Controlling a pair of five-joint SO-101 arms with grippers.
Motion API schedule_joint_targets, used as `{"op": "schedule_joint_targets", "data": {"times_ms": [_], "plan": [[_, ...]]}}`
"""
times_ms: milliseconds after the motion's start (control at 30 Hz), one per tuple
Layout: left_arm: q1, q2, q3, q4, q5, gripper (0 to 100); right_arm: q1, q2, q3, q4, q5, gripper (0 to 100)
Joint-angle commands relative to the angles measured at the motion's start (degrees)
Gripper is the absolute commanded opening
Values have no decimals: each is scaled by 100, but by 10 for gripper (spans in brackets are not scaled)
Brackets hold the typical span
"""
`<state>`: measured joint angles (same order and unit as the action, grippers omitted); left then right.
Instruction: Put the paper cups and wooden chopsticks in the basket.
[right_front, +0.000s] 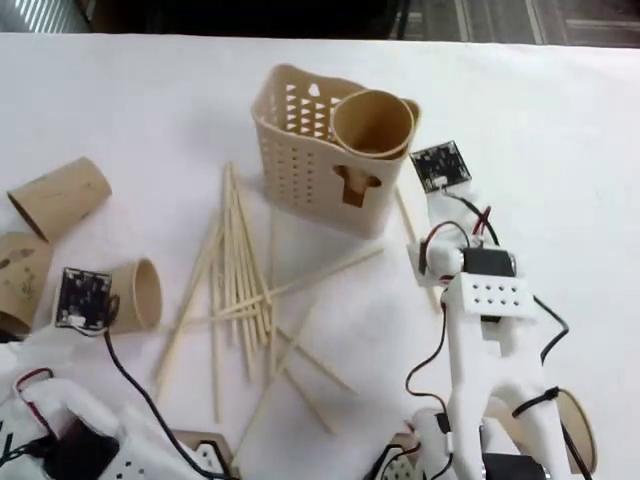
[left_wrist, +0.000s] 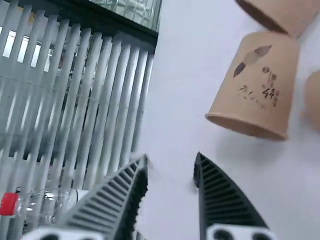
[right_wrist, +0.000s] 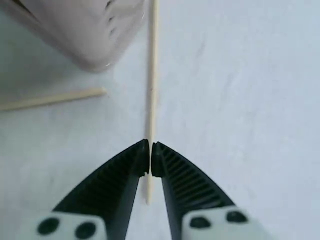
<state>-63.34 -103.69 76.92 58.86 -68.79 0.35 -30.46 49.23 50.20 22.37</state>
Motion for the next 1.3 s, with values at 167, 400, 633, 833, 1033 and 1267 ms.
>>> {"op": "schedule_joint_targets", "data": {"times_ms": [167,400,633,833,1033,1267], "plan": [[-295,-40,158,-501,-800,207,31,-145,18,-101,-53,24],[-57,-22,-686,615,-756,207,13,-145,26,-101,-53,25],[171,646,-1662,1222,-747,207,13,-136,114,-215,-53,25],[198,3442,-3868,1767,-519,207,13,-136,114,-259,-53,25],[242,6202,-5407,1873,-747,211,13,-136,114,-259,-44,25],[84,8295,-6075,1723,-1969,243,13,-136,114,-268,-35,25]]}}
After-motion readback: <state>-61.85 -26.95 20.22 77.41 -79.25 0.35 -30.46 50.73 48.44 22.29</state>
